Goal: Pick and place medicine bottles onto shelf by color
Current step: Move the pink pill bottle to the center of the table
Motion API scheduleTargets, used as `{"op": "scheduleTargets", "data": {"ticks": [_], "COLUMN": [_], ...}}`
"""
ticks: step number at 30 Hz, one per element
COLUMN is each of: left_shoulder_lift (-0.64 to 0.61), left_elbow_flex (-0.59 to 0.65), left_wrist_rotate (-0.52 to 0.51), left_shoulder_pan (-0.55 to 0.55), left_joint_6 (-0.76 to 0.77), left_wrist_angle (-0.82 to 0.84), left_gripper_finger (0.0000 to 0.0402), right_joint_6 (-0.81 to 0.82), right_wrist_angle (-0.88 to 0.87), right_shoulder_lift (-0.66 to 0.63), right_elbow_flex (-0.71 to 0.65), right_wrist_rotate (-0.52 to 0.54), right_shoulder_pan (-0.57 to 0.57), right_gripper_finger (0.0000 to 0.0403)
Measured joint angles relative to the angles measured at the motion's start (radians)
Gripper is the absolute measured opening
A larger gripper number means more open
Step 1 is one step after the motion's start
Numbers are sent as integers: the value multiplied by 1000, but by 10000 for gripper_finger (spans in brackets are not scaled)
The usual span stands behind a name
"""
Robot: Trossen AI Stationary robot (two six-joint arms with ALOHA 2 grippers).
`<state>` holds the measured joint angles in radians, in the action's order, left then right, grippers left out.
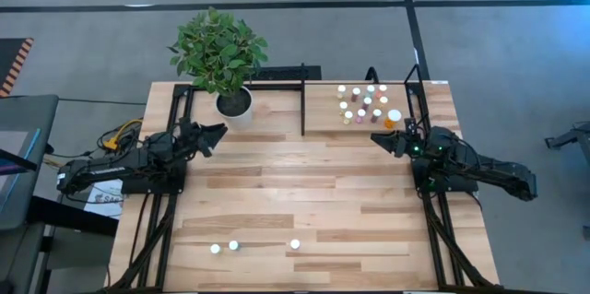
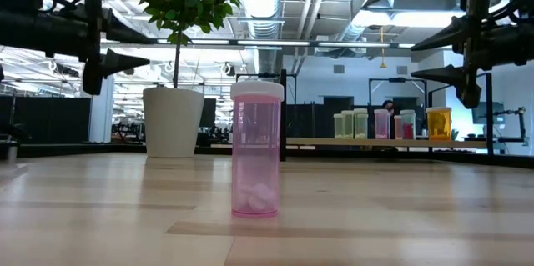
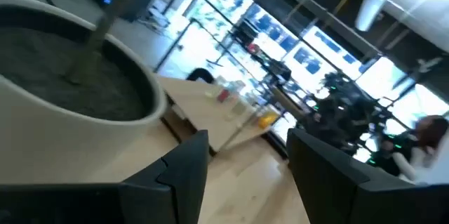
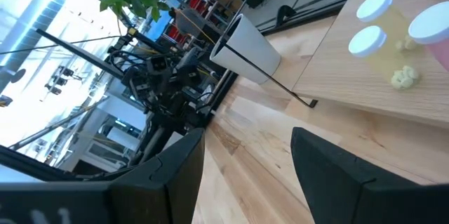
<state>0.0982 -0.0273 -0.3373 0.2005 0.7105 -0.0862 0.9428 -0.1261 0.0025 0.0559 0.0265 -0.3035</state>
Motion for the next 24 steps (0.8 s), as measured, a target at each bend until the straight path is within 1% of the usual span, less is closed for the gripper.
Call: {"op": "scheduleTargets", "data": {"ticks": [4,6,9,12,14,19,21,24], "left_shoulder_lift": [0,1,25,80,134,312,402,553], "left_elbow_flex": [-1,-14,-54,-110,-158,-285,-336,-413], "left_wrist_rotate": [54,64,49,5,-12,-4,1,17], "left_shoulder_pan": [-1,-9,-37,-65,-77,-92,-102,-120], "left_joint_6": [-14,-13,-14,-31,-60,-99,-88,-33], "left_wrist_angle": [-52,-52,-60,-56,-56,-16,9,48], "left_gripper_finger": [181,181,181,181,181,181,181,181], "right_joint_6": [0,0,0,0,0,0,0,0], "right_wrist_angle": [0,0,0,0,0,0,0,0], "right_shoulder_lift": [0,0,0,0,0,0,0,0], "right_elbow_flex": [0,0,0,0,0,0,0,0], "right_wrist_rotate": [0,0,0,0,0,0,0,0], "right_shoulder_pan": [0,0,0,0,0,0,0,0], "right_gripper_finger": [234,234,234,234,234,234,234,234]}}
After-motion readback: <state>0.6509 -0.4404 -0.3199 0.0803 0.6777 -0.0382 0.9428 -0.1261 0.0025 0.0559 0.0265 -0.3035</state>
